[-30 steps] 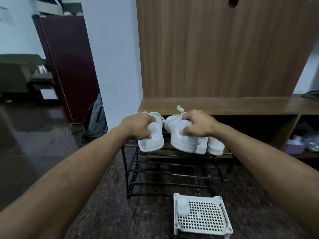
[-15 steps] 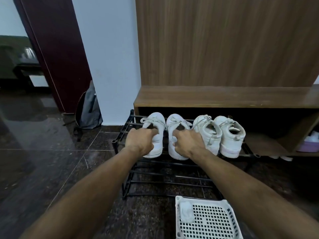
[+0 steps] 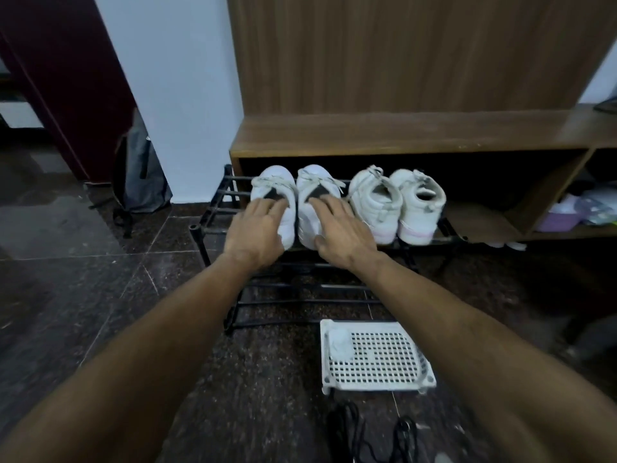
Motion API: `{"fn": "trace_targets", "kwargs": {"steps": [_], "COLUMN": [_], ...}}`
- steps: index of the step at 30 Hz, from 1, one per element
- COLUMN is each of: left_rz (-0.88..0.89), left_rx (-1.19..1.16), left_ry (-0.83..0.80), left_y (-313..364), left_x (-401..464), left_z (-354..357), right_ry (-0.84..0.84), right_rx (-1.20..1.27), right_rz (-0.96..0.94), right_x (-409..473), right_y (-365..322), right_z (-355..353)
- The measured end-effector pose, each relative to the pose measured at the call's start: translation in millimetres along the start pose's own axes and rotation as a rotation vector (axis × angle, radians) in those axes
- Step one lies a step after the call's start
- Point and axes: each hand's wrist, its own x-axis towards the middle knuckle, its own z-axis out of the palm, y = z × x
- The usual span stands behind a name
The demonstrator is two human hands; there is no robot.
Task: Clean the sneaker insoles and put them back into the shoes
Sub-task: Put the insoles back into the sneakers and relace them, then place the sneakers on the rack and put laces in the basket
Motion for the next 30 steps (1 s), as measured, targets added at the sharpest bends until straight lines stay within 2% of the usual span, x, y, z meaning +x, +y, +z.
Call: {"fn": "trace_targets", "kwargs": {"steps": [3, 5, 8, 11, 14, 18, 24, 30], "left_rz": [0.026, 0.007, 0.047, 0.035, -0.062, -0.270, -0.510, -0.653], "left_rx": [-0.078, -0.149, -0.201, -0.270, -0.325, -0.462, -0.477, -0.452], "left_ry": [0.153, 0.141, 0.011, -0.219, -0.452, -0.663, -0.759, -0.836], "left_y": [15.4, 28.9, 51.6, 76.8, 101.0, 120.6, 133.2, 133.4], "left_x": [-33.6, -57.8, -91.9, -128.6, -169.0, -218.6, -242.1, -238.5], "left_z": [6.1, 12.6, 37.1, 76.9, 123.7, 189.7, 252.3, 293.2], "right_ry": [0.055, 0.002, -0.088, -0.198, -0.351, -0.574, -0.766, -0.738], "right_rx": [-0.026, -0.019, 0.042, 0.129, 0.190, 0.280, 0.326, 0.296], "right_rz": [-0.019, 0.002, 0.071, 0.209, 0.383, 0.577, 0.674, 0.692], "right_x": [-37.8, -66.3, -112.3, -161.3, -208.9, -262.5, -300.0, -296.9], "right_y": [1.6, 5.9, 16.3, 27.1, 39.3, 55.4, 71.7, 73.5], "right_z": [4.0, 13.6, 39.3, 73.6, 109.4, 158.3, 222.4, 268.6]}}
